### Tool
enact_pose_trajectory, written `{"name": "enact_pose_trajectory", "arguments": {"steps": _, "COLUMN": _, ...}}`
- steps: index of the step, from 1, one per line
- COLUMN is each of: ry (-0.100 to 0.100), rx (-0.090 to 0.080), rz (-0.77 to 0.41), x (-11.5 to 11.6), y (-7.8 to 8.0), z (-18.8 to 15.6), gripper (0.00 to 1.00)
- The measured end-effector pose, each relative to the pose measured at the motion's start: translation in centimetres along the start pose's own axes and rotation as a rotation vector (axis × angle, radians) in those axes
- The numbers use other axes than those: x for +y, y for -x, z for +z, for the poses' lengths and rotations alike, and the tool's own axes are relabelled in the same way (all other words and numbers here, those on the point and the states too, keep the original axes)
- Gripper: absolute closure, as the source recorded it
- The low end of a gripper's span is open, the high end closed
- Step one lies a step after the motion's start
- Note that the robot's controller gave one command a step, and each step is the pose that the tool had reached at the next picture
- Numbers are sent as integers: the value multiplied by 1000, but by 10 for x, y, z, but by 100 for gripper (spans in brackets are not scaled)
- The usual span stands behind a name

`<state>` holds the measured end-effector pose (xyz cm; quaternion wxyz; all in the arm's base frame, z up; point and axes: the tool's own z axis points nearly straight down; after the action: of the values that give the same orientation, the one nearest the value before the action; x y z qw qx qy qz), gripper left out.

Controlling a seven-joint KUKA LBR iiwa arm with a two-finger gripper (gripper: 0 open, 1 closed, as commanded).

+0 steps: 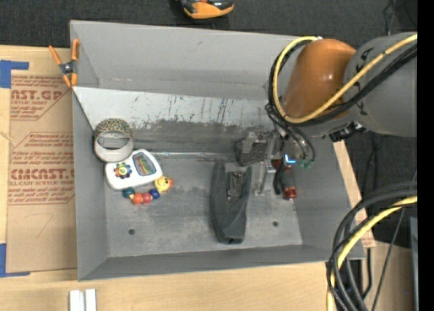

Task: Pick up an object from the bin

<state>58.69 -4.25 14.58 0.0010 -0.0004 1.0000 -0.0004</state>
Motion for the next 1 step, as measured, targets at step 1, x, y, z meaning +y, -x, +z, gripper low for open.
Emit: {"name": "enact_pose_trajectory", "arguments": {"steps": 1, "ry": 0, "rx": 0, "rz": 0, "x": 0, "y": 0, "z": 0, "gripper": 0}}
